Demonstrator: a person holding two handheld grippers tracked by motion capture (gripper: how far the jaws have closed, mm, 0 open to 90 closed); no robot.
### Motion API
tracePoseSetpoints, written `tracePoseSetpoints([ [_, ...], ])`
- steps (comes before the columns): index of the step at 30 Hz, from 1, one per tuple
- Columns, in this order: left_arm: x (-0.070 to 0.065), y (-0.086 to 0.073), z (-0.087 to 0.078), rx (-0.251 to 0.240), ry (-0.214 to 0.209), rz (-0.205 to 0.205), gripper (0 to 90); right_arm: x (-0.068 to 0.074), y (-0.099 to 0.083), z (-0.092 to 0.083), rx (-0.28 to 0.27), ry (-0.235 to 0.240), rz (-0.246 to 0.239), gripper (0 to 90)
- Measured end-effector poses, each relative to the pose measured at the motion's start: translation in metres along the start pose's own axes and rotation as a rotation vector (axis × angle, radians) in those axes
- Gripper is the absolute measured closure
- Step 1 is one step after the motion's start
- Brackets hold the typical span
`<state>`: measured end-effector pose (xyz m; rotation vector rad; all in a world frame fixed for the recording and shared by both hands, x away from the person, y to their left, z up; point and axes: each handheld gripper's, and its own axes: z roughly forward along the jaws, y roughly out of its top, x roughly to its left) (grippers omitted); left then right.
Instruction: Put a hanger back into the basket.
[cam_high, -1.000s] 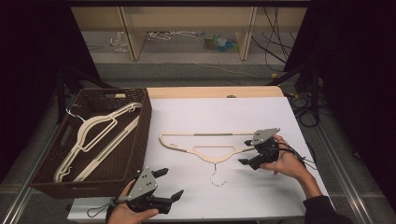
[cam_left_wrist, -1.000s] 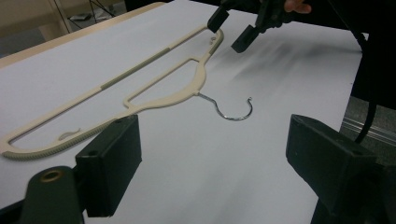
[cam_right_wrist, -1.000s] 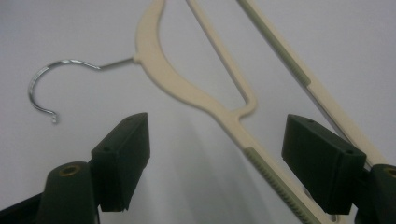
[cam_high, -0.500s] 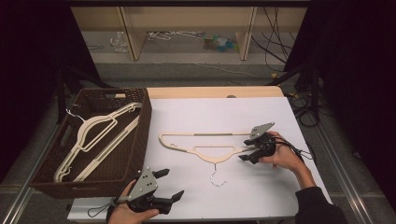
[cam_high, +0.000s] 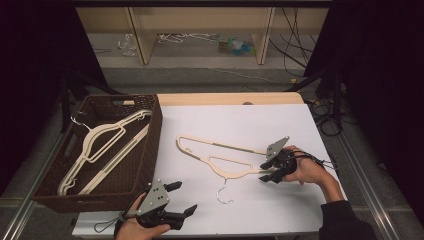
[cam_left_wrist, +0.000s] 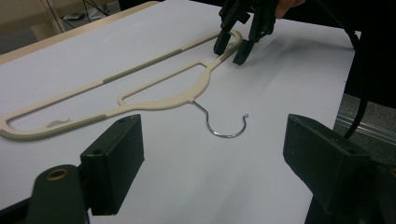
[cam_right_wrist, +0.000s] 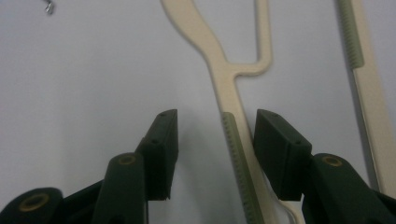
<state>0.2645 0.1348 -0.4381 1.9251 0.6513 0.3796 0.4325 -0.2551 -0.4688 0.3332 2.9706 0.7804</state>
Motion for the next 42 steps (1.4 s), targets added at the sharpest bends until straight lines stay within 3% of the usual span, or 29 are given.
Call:
tracePoseSetpoints([
  [3,0.000,0.000,0.000,0.000,0.000,0.000,20.5,0.005,0.000,-0.002,0.017,0.033,-0.036,57.1],
  [10,0.000,0.000,0.000,0.001,-0.006,-0.001,20.8,0.014,0.002,-0.003,0.057,0.070,-0.070,62.3],
  [19,0.000,0.000,0.001,0.007,-0.003,0.004,21.2,0.017,0.010,-0.001,0.112,0.026,-0.019,65.1],
  [22,0.000,-0.001,0.001,0.005,-0.008,0.006,21.4,0.018,0.011,0.000,0.111,0.017,0.025,66.8],
  [27,0.001,-0.002,0.001,0.011,0.006,0.005,21.7,0.020,0.014,0.000,0.137,0.005,-0.009,70.1],
  [31,0.002,-0.002,0.001,0.012,0.005,0.006,21.8,0.021,0.016,0.000,0.150,0.001,-0.033,79.6],
  [42,0.004,-0.003,0.005,0.024,0.006,0.008,22.2,0.025,0.020,-0.002,0.171,-0.022,-0.092,79.5],
])
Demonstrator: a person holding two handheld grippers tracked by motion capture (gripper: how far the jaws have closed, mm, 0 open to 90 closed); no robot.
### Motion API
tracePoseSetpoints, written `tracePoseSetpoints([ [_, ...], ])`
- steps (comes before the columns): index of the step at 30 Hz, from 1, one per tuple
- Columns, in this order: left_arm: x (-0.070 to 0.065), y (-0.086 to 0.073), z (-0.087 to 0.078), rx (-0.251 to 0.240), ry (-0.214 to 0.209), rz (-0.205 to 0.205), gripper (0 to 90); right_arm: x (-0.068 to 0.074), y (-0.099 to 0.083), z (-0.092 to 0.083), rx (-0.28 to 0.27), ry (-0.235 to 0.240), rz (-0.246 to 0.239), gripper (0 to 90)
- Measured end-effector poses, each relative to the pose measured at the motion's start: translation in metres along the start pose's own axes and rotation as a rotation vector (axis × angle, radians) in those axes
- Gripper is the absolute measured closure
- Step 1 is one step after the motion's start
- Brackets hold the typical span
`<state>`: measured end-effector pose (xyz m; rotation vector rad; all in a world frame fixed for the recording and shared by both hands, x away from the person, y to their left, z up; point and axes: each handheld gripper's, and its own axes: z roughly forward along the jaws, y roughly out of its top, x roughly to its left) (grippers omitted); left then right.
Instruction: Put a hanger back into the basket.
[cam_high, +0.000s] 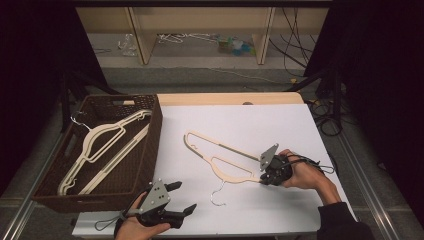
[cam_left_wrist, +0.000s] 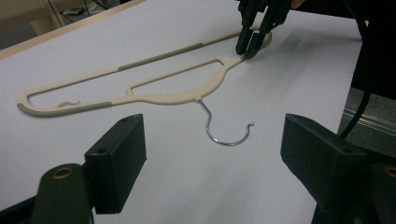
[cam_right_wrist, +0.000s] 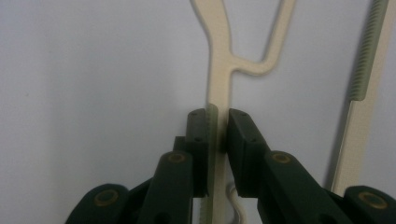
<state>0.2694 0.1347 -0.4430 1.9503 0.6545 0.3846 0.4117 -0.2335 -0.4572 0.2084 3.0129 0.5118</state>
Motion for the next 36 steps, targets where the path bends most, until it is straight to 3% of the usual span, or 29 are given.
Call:
tracePoseSetpoints([
  [5,0.006,0.000,0.010,0.013,0.022,0.019,22.9,0.000,0.001,-0.008,-0.011,0.007,-0.002,79.5],
  [8,0.010,0.003,0.022,0.039,0.037,0.056,23.9,0.000,0.002,-0.013,-0.015,0.007,-0.007,79.5],
  [11,0.016,0.006,0.037,0.073,0.064,0.135,25.1,0.001,0.004,-0.018,-0.013,-0.001,-0.015,79.5],
  [16,0.026,0.010,0.066,0.108,0.079,0.181,26.5,0.002,0.007,-0.024,-0.013,0.000,-0.017,79.5],
  [18,0.028,0.009,0.077,0.156,0.087,0.226,26.7,0.002,0.007,-0.025,-0.013,0.002,-0.019,79.5],
  [21,0.030,0.007,0.093,0.202,0.118,0.326,28.5,0.003,0.008,-0.028,-0.018,-0.005,-0.025,79.5],
  [25,0.031,0.007,0.106,0.215,0.132,0.381,28.8,0.004,0.008,-0.033,-0.030,-0.003,-0.024,79.6],
  [32,0.031,0.008,0.131,0.226,0.144,0.437,29.9,0.006,0.009,-0.038,-0.035,-0.008,-0.021,79.6],
  [36,0.031,0.010,0.137,0.240,0.154,0.476,31.1,0.005,0.008,-0.037,-0.033,-0.007,-0.021,79.6],
])
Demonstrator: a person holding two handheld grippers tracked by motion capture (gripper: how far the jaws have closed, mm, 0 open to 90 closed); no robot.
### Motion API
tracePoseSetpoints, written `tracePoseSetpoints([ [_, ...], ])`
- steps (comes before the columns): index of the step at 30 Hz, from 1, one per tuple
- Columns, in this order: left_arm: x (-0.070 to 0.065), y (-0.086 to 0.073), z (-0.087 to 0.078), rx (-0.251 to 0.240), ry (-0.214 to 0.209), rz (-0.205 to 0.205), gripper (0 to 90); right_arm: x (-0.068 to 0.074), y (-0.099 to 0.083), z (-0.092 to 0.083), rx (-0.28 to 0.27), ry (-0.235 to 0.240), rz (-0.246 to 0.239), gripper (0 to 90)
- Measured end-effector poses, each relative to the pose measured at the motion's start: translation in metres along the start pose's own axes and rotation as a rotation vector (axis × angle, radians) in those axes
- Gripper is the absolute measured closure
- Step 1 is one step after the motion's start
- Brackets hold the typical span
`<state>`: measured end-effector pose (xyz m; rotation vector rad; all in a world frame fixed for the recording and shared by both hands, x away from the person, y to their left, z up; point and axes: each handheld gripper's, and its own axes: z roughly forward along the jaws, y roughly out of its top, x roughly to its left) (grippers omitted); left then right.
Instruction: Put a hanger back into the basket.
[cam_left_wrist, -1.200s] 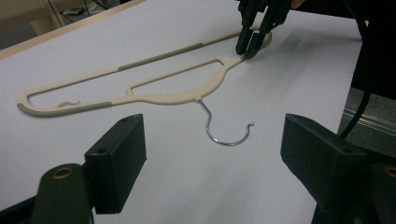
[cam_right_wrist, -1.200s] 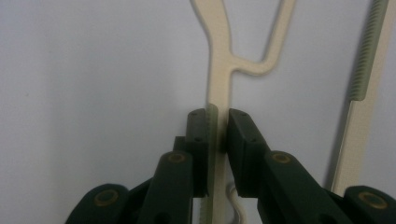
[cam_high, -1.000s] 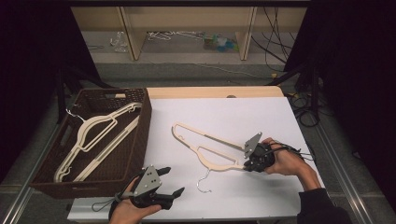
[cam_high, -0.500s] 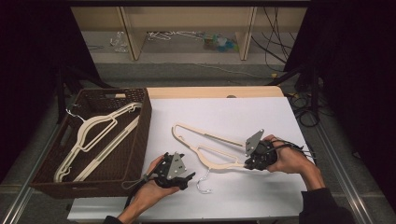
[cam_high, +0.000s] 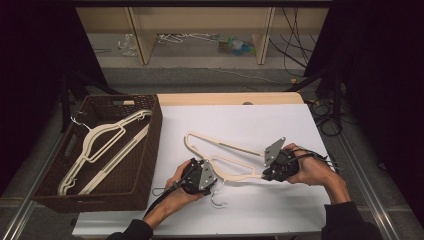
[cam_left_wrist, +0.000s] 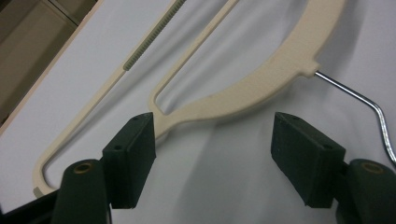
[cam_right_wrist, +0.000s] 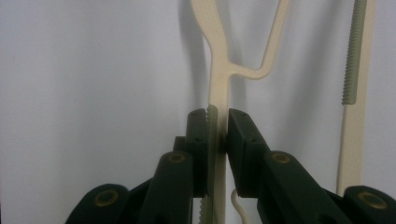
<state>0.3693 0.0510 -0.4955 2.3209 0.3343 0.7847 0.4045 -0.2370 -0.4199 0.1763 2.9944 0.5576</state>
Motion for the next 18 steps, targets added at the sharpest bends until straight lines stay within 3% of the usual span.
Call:
tracePoseSetpoints([
  [6,-0.003,0.005,0.006,-0.011,0.032,0.006,31.0,-0.001,0.000,0.000,-0.005,0.002,-0.002,79.6],
  [7,-0.002,0.006,0.006,0.004,0.028,0.034,30.7,0.000,0.000,-0.001,-0.007,0.006,-0.001,79.6],
  [11,-0.005,0.009,0.007,0.001,0.046,0.068,30.9,-0.001,0.001,-0.004,-0.018,0.012,-0.007,79.6],
  [18,-0.009,0.014,0.009,-0.028,0.050,0.100,32.2,-0.001,0.000,-0.004,-0.030,0.023,-0.009,79.5],
])
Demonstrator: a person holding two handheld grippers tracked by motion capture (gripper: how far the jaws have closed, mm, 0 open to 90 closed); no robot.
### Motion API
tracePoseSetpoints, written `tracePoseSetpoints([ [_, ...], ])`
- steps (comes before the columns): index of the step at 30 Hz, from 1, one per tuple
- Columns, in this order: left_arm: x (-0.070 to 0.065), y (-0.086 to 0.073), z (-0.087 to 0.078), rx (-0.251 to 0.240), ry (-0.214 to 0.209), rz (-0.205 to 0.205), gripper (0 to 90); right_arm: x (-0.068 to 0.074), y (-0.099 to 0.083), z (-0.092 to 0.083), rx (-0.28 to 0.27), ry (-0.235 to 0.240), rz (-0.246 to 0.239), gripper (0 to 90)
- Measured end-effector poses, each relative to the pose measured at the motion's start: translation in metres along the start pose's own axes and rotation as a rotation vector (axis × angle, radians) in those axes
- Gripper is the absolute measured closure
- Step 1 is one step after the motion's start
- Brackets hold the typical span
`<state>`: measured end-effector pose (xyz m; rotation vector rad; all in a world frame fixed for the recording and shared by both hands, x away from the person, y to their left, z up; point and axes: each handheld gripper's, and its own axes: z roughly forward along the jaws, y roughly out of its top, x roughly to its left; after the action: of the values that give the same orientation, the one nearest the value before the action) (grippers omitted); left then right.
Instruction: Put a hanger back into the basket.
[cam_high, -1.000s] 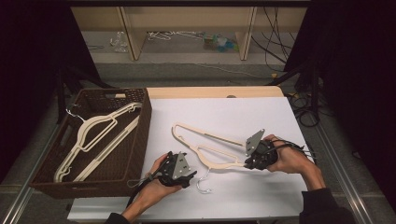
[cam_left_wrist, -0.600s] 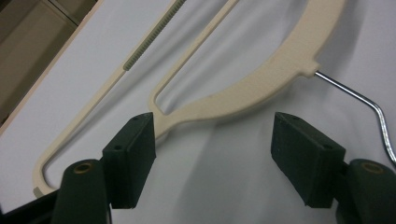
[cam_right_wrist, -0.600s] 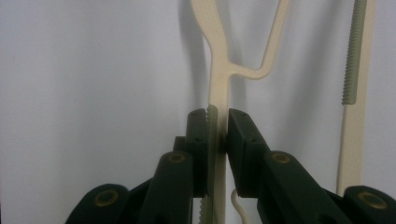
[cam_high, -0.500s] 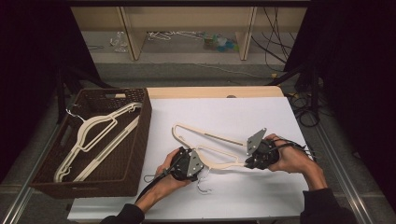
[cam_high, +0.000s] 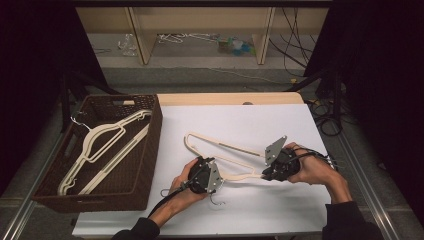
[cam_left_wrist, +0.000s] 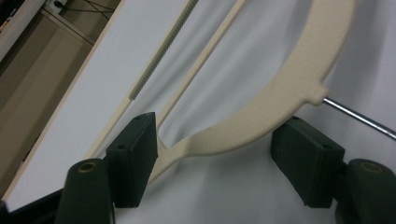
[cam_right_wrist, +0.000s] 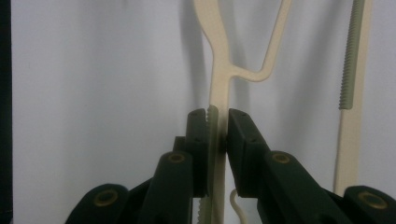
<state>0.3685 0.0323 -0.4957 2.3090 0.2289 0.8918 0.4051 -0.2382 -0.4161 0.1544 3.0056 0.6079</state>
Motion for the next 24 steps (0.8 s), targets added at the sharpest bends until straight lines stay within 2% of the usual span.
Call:
tracePoseSetpoints([
  [2,0.001,0.001,-0.001,0.010,-0.005,0.022,31.9,-0.001,-0.002,0.001,-0.004,0.007,0.003,79.5],
  [4,0.000,0.002,-0.001,-0.016,-0.011,0.015,35.4,-0.002,-0.004,0.002,-0.008,0.007,0.004,79.5],
  [5,0.001,0.002,-0.002,-0.017,-0.018,0.039,37.1,-0.002,-0.005,0.003,-0.014,0.010,0.018,79.5],
  [6,0.002,0.003,-0.003,-0.014,-0.042,0.058,39.5,-0.002,-0.006,0.003,-0.011,0.016,0.020,79.5],
  [7,0.001,0.003,-0.003,-0.029,-0.041,0.061,41.5,-0.003,-0.007,0.005,-0.016,0.017,0.022,79.5],
  [9,0.002,0.003,-0.005,-0.041,-0.068,0.108,50.3,-0.003,-0.009,0.005,-0.021,0.035,0.021,79.5],
  [12,0.004,0.004,-0.006,-0.058,-0.099,0.143,58.5,-0.004,-0.012,0.008,-0.018,0.042,0.025,79.4],
  [14,0.004,0.004,-0.007,-0.067,-0.099,0.164,62.7,-0.004,-0.013,0.011,-0.019,0.050,0.026,79.5],
  [15,0.005,0.005,-0.008,-0.058,-0.103,0.195,64.0,-0.004,-0.013,0.011,-0.017,0.057,0.031,79.5],
  [16,0.005,0.007,-0.007,-0.069,-0.137,0.229,65.2,-0.004,-0.013,0.012,-0.020,0.061,0.029,85.7],
  [17,0.005,0.008,-0.009,-0.066,-0.126,0.264,66.9,-0.005,-0.013,0.012,-0.039,0.081,0.016,90.0],
  [19,0.005,0.011,-0.012,-0.058,-0.122,0.291,70.3,-0.004,-0.012,0.010,-0.062,0.084,0.027,90.0],
  [21,0.004,0.014,-0.014,-0.073,-0.115,0.309,72.4,-0.004,-0.012,0.011,-0.047,0.076,0.026,88.6],
  [23,0.007,0.017,-0.017,-0.071,-0.106,0.358,75.4,-0.004,-0.014,0.010,-0.048,0.073,0.034,85.8],
  [24,0.008,0.019,-0.019,-0.081,-0.102,0.362,76.8,-0.004,-0.014,0.007,-0.070,0.080,0.047,79.6],
])
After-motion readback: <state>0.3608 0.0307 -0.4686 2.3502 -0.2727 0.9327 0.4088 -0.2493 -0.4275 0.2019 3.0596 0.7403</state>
